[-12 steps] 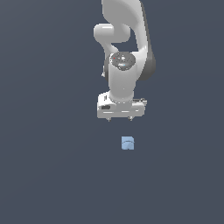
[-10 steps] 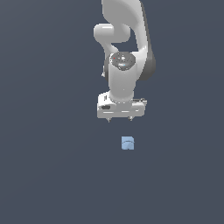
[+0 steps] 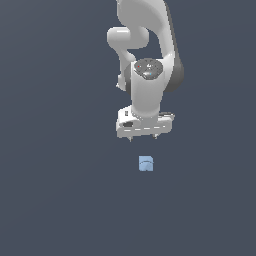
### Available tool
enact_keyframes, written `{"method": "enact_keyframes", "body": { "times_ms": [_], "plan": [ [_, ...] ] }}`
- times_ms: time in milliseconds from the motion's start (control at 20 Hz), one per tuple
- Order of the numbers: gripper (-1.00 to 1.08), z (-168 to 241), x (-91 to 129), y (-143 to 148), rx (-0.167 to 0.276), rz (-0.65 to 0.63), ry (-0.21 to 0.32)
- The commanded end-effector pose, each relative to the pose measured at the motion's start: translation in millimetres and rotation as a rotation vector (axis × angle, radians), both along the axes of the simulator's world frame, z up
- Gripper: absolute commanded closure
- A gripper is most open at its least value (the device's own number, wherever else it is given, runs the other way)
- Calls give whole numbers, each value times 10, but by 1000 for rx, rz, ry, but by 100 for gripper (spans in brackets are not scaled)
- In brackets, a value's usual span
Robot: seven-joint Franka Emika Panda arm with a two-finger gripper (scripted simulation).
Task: Pick up the object and move it to a goal position.
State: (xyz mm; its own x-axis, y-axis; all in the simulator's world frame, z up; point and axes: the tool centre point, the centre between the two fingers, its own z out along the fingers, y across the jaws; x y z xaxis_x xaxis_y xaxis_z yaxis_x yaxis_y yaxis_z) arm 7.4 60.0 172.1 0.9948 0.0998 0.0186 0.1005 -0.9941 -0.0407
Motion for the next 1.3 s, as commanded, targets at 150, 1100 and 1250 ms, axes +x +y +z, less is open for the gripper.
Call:
{"method": "enact_keyframes", "body": {
  "times_ms": [150,1100,1250],
  "plan": [
    [-92,-35,26,6,-1,-5,1],
    [-92,-831,416,220,-37,-104,16],
    [-92,-893,438,236,-40,-111,17]
  ]
}}
